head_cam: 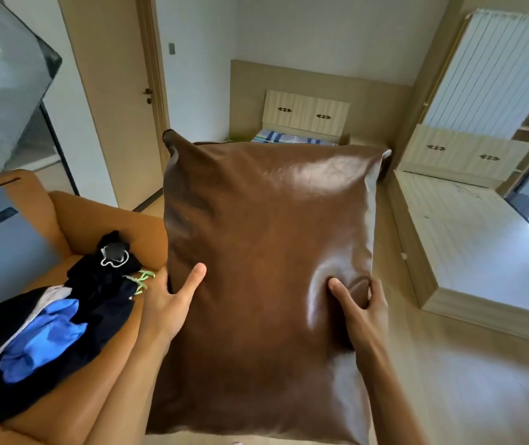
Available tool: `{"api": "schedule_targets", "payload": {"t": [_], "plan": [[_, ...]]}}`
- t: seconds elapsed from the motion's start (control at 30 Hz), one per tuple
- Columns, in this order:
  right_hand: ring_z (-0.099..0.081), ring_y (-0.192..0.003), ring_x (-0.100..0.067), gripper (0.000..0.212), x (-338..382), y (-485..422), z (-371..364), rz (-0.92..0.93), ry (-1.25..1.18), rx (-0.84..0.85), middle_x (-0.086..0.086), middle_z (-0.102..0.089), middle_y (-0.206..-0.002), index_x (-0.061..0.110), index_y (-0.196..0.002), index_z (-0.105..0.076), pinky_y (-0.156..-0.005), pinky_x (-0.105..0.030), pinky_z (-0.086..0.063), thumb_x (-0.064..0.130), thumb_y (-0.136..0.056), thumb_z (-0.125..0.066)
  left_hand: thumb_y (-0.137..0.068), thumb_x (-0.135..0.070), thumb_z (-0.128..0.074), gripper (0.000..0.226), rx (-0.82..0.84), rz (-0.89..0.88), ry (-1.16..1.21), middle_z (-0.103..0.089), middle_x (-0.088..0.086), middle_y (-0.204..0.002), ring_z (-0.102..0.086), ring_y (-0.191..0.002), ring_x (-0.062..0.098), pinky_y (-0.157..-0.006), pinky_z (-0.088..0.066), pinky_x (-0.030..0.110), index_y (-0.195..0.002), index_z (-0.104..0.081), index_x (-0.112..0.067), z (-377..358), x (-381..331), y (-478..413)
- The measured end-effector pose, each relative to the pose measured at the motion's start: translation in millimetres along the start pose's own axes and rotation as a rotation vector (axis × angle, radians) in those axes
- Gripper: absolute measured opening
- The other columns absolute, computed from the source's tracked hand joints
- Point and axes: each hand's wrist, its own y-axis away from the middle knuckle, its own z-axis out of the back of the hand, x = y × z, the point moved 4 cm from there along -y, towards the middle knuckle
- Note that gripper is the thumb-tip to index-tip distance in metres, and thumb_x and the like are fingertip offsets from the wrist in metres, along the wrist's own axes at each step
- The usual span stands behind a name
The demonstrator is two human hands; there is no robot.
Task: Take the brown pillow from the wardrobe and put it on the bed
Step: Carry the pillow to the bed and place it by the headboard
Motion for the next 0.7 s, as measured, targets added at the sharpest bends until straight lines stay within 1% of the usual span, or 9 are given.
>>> {"api": "schedule_targets", "payload": {"t": [0.1, 0.13, 0.2, 0.27, 0.33, 0.43, 0.5, 0.6, 0.7], "plan": [[-0.068, -0.079, 0.001, 0.048, 1, -81, -31, 0.016, -0.007, 0.012, 0.016, -0.072, -0.086, 0.031, -0.092, -0.064, -0.075, -0.024, -0.048, 0.067, -0.066, -0.082, -0.078, -0.07, -0.071, 0.047, 0.004, 0.038, 0.015, -0.075, -0.03, -0.109, -0.067, -0.107, -0.008, -0.102, -0.053, 0.035, -0.115, -0.071, -0.042, -36, 4, -79], [-0.067, -0.076, 0.001, 0.049, 5, -110, -41, 0.023, 0.0, 0.009, 0.015, -0.071, -0.083, 0.029, -0.09, -0.063, -0.075, -0.024, -0.047, 0.067, -0.066, -0.082, -0.075, -0.071, -0.07, 0.048, 0.0, 0.04, 0.015, -0.075, -0.029, -0.107, -0.067, -0.105, -0.006, -0.099, -0.054, 0.034, -0.113, -0.071, -0.042, -48, 1, -105], [-0.065, -0.073, -0.004, 0.051, 13, -160, -60, 0.037, 0.005, 0.015, 0.007, -0.069, -0.083, 0.026, -0.089, -0.061, -0.074, -0.025, -0.047, 0.068, -0.066, -0.081, -0.075, -0.072, -0.069, 0.055, -0.006, 0.051, 0.01, -0.077, -0.019, -0.109, -0.069, -0.108, 0.005, -0.098, -0.056, 0.038, -0.118, -0.072, -0.037, -70, -5, -154], [-0.067, -0.078, -0.013, 0.053, 16, -213, -80, 0.041, 0.004, 0.026, -0.006, -0.07, -0.091, 0.023, -0.091, -0.061, -0.075, -0.028, -0.05, 0.066, -0.067, -0.081, -0.081, -0.067, -0.07, 0.056, -0.018, 0.053, -0.011, -0.075, -0.013, -0.114, -0.069, -0.11, 0.014, -0.1, -0.056, 0.043, -0.122, -0.071, -0.03, -92, -11, -205], [-0.069, -0.083, -0.011, 0.052, 19, -262, -99, 0.037, -0.005, 0.027, -0.003, -0.072, -0.094, 0.025, -0.094, -0.063, -0.079, -0.029, -0.052, 0.065, -0.068, -0.082, -0.079, -0.071, -0.071, 0.063, -0.019, 0.048, -0.026, -0.074, -0.013, -0.117, -0.069, -0.112, 0.015, -0.102, -0.055, 0.044, -0.126, -0.07, -0.028, -112, -15, -250], [-0.07, -0.086, -0.007, 0.046, 12, -339, -133, 0.032, -0.028, 0.038, 0.003, -0.074, -0.096, 0.026, -0.096, -0.065, -0.082, -0.029, -0.054, 0.06, -0.071, -0.084, -0.064, -0.085, -0.069, 0.087, -0.041, 0.048, -0.037, -0.073, -0.011, -0.124, -0.068, -0.116, 0.016, -0.103, -0.055, 0.044, -0.132, -0.067, -0.03, -139, -13, -320], [-0.07, -0.086, 0.0, 0.043, 2, -391, -161, 0.038, -0.046, 0.061, 0.012, -0.075, -0.096, 0.028, -0.1, -0.067, -0.081, -0.025, -0.052, 0.057, -0.073, -0.085, -0.057, -0.093, -0.066, 0.099, -0.07, 0.036, -0.044, -0.072, -0.011, -0.128, -0.066, -0.118, 0.015, -0.103, -0.054, 0.042, -0.135, -0.065, -0.031, -156, -8, -366], [-0.064, -0.076, 0.002, 0.053, -13, -472, -208, 0.033, -0.064, 0.097, 0.014, -0.069, -0.084, 0.023, -0.096, -0.064, -0.078, -0.027, -0.049, 0.063, -0.067, -0.083, -0.052, -0.097, -0.063, 0.105, -0.13, 0.036, -0.057, -0.07, -0.011, -0.129, -0.065, -0.119, 0.016, -0.105, -0.054, 0.045, -0.134, -0.066, -0.033, -184, 2, -434], [-0.069, -0.097, -0.006, 0.069, -21, -551, -255, 0.024, -0.084, 0.165, 0.009, -0.074, -0.106, 0.023, -0.11, -0.066, -0.093, -0.033, -0.054, 0.07, -0.062, -0.082, -0.051, -0.098, -0.062, 0.107, -0.197, 0.06, -0.059, -0.069, -0.009, -0.133, -0.065, -0.122, 0.02, -0.107, -0.053, 0.049, -0.137, -0.064, -0.034, -206, 7, -498]]}}
